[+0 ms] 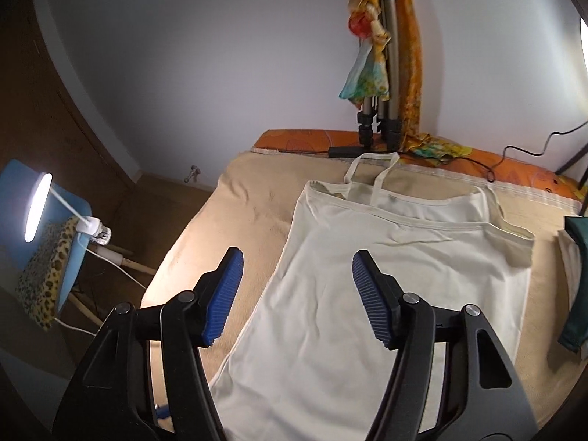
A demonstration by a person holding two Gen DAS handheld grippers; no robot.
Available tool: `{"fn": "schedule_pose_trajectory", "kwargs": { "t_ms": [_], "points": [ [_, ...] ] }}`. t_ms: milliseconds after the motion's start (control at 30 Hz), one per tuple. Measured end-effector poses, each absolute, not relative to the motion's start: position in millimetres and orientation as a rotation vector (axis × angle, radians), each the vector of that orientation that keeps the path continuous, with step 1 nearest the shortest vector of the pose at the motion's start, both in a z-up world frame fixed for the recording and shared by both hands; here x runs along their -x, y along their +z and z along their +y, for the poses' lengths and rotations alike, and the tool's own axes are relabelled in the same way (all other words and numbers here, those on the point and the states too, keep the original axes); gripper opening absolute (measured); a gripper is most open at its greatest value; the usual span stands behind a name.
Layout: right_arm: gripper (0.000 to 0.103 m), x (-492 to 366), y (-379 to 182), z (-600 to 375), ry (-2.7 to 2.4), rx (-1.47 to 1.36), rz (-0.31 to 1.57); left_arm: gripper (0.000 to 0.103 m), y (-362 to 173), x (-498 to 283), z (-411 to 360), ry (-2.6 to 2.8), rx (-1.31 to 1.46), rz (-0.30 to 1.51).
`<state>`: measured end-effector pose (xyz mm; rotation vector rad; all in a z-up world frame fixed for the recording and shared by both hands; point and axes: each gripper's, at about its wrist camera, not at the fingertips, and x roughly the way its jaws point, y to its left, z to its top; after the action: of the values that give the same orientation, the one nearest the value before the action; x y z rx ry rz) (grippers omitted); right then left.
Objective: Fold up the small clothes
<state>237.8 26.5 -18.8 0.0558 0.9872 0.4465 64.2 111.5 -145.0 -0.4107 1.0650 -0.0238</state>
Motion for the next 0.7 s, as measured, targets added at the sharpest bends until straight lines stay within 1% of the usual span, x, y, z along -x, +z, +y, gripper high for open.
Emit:
{"fn": "schedule_pose_trajectory", "kwargs": {
  "t_ms": [167, 233, 300, 367, 400, 433, 500, 700],
  "points": [
    [0.064, -283, -53, 55, 0.444, -0.068, 1.083, 0.035, -153, -73, 115, -0.043, 0.464, 1.093],
    [0.063, -298, -68, 65, 0.436, -0.060, 1.113, 0.032, -152, -74, 117, -0.049, 0.469, 1.085],
    [0.061, -311, -82, 75, 0.433, -0.053, 1.141, 0.022, -152, -76, 118, -0.050, 0.472, 1.082],
    [0.058, -323, -96, 85, 0.428, -0.042, 1.165, 0.016, -154, -76, 122, -0.056, 0.491, 1.081],
    [0.057, -328, -101, 89, 0.424, -0.035, 1.174, 0.011, -155, -77, 124, -0.066, 0.510, 1.080],
    [0.056, -334, -107, 93, 0.417, -0.027, 1.182, 0.008, -156, -78, 125, -0.078, 0.530, 1.081],
    [0.056, -345, -117, 101, 0.397, -0.005, 1.197, 0.005, -156, -78, 127, -0.094, 0.552, 1.082],
    [0.053, -376, -140, 111, 0.335, 0.033, 1.219, 0.003, -139, -72, 112, -0.177, 0.520, 1.025]
  ]
}}
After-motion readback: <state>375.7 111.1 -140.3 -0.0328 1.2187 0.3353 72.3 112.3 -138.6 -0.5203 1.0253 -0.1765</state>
